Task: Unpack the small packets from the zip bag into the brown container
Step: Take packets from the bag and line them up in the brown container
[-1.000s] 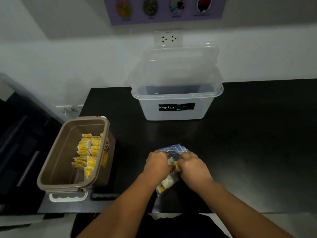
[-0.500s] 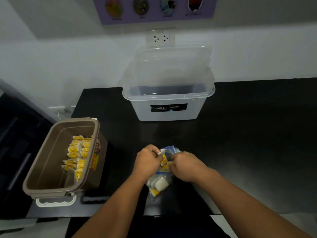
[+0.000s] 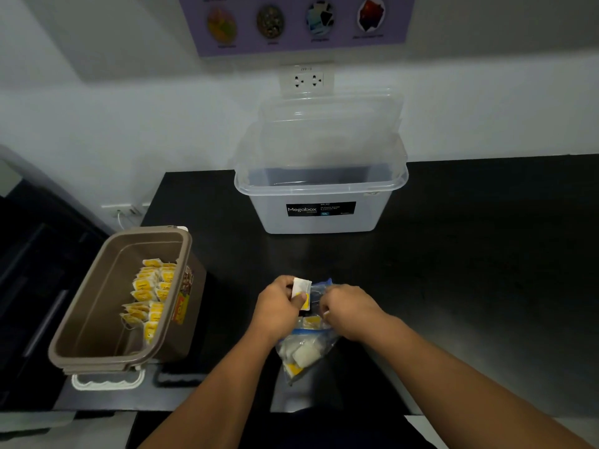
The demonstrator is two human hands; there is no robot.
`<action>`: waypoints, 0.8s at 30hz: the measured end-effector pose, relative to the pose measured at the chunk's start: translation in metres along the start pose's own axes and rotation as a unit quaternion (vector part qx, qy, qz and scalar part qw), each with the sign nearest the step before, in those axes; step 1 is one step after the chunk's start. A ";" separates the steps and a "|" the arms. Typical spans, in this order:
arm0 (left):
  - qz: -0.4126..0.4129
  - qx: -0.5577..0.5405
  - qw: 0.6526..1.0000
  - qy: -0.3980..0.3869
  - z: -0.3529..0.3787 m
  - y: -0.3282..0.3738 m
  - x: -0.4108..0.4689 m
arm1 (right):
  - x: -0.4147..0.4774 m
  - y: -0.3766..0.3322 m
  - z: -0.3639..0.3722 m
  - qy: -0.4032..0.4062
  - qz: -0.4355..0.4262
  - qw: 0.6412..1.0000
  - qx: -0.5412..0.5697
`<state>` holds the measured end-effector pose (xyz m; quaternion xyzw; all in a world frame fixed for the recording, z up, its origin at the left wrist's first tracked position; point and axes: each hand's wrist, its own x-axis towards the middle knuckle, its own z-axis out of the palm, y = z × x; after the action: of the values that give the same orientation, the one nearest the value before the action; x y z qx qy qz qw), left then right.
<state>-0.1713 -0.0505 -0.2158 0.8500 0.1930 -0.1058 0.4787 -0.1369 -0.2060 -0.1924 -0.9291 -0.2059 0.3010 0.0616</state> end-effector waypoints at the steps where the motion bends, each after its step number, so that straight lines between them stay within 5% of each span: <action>1: 0.000 -0.003 1.000 -0.001 0.000 0.000 -0.001 | -0.001 0.002 -0.003 0.008 0.010 0.999 0.045; 6: 0.006 -0.044 0.999 0.007 -0.006 0.002 -0.004 | -0.008 0.016 -0.014 0.118 0.016 0.936 0.332; 10: 0.060 -0.005 0.996 0.068 -0.023 0.017 -0.009 | -0.009 0.017 -0.026 0.157 -0.006 0.878 0.452; 24: 0.221 0.268 0.931 0.107 -0.194 0.059 -0.040 | -0.014 -0.060 -0.084 0.207 -0.099 0.895 0.382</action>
<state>-0.1832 0.0790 -0.0549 0.9741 0.0145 0.0466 0.2206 -0.1191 -0.1564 -0.1029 -0.8503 -0.1490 0.1492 0.4823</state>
